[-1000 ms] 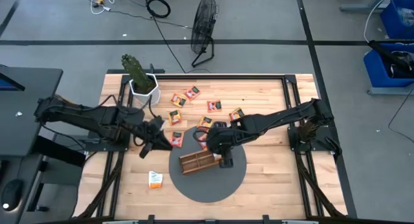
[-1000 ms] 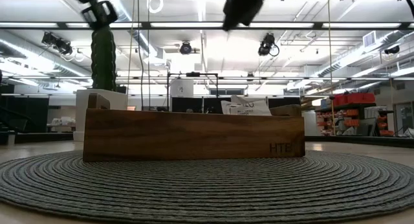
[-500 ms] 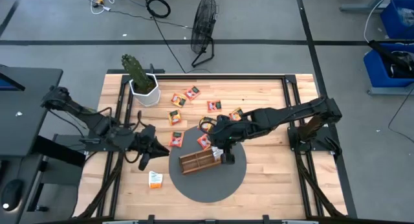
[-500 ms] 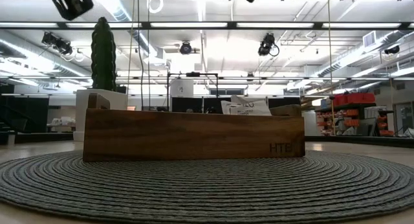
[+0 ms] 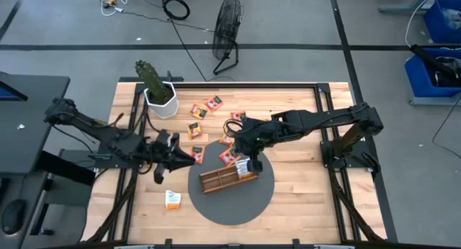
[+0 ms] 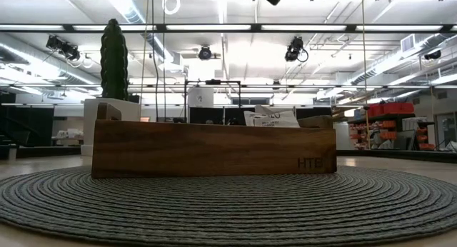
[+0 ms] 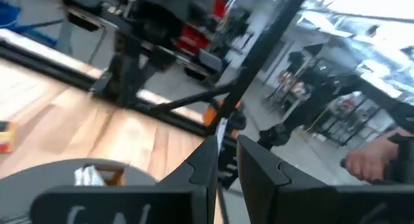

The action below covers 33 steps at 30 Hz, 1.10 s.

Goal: Pick & Place Tea
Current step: Put the white tea bag into the right section of the wooden organizer

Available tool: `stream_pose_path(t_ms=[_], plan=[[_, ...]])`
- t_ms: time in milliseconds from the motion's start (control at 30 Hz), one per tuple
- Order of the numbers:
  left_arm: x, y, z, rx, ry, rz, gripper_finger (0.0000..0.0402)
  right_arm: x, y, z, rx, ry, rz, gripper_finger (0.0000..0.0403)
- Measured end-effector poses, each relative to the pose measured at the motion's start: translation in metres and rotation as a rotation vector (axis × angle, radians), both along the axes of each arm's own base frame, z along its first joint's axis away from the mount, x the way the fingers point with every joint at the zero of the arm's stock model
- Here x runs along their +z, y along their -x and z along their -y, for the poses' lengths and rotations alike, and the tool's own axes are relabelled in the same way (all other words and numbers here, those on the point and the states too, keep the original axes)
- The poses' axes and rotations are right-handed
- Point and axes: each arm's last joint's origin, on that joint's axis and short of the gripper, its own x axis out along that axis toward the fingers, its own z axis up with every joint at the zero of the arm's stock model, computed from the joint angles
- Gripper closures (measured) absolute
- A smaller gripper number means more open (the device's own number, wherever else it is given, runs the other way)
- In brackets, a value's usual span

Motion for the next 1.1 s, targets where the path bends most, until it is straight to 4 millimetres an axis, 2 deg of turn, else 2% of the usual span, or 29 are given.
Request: stream_pose_path(t_ms=[100, 200, 267, 333, 433, 600, 767, 933, 1100], plan=[[-0.028, 0.001, -0.008, 0.017, 0.069, 0.099, 0.0342, 0.000, 0.000, 0.001, -0.010, -0.006, -0.003, 0.0403], [-0.059, 0.008, -0.015, 0.004, 0.149, 0.074, 0.0342, 0.000, 0.000, 0.002, -0.035, -0.026, -0.005, 0.0403], [-0.069, 0.016, -0.016, -0.044, 0.186, 0.053, 0.0342, 0.000, 0.000, 0.003, -0.055, -0.040, -0.008, 0.0403], [-0.081, 0.024, -0.018, -0.083, 0.219, -0.016, 0.0342, 0.000, 0.000, 0.003, -0.068, -0.049, -0.012, 0.0403], [-0.102, 0.033, -0.021, -0.109, 0.244, -0.230, 0.0342, -0.001, 0.001, 0.003, -0.089, -0.065, -0.021, 0.0403], [-0.119, 0.046, -0.022, -0.185, 0.229, -0.533, 0.0342, -0.001, 0.001, 0.003, -0.134, -0.067, -0.021, 0.0403], [-0.133, 0.051, -0.018, -0.343, 0.188, -0.735, 0.0342, -0.001, 0.000, 0.005, -0.173, -0.026, -0.012, 0.0403], [-0.143, 0.054, -0.012, -0.456, 0.104, -0.827, 0.0330, -0.001, 0.000, 0.005, -0.201, -0.044, -0.011, 0.0403], [-0.155, 0.053, -0.009, -0.462, 0.029, -0.911, 0.0281, -0.001, 0.000, 0.006, -0.225, -0.044, -0.006, 0.0403]])
